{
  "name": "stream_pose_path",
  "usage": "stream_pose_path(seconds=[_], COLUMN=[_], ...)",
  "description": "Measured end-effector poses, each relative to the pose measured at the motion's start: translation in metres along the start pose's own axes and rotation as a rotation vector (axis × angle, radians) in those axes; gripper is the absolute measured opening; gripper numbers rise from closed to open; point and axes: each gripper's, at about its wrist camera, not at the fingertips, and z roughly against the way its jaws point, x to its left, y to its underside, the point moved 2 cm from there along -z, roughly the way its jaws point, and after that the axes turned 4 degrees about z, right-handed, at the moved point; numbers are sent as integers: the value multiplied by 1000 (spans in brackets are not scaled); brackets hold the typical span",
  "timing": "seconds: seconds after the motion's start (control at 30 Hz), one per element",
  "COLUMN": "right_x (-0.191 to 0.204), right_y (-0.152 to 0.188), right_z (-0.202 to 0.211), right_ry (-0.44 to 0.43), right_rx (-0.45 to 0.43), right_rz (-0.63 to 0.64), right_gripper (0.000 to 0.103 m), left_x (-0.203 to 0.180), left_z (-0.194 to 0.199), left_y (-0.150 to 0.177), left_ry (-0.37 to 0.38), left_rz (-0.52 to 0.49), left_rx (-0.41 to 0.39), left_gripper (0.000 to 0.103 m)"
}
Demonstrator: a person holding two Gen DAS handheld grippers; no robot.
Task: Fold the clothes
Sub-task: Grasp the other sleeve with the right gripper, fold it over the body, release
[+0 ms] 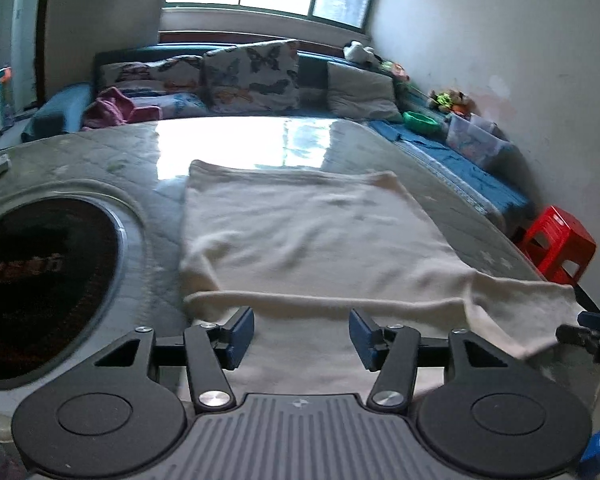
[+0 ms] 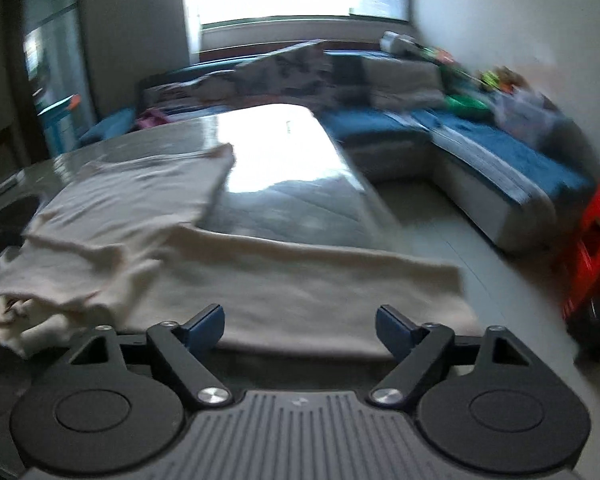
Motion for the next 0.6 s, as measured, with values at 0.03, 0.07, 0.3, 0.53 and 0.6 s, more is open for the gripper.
stream_pose_path(seconds=[0.03, 0.07, 0.3, 0.53, 0.6], right_x=[-8, -18, -60, -81, -82], right_y=[2, 3, 12, 22, 21], right_z=[1, 1, -3, -3, -2], right_ry=[14, 33, 125, 123, 127], right_rx=[2, 2, -1, -14, -23], right_rz=[-31, -65, -210, -292, -280], right_gripper=[81, 79, 72, 54, 45], left_x=[-2, -3, -14, -18, -20], left_z=[0, -1, -4, -5, -5], left_y=[1, 1, 6, 8, 8], left_ry=[1, 2, 10, 8, 10], left_rz=[-2, -4, -20, -30, -35], left_rx=[3, 5, 24, 31, 32], left_gripper=[60, 60, 63, 67, 68])
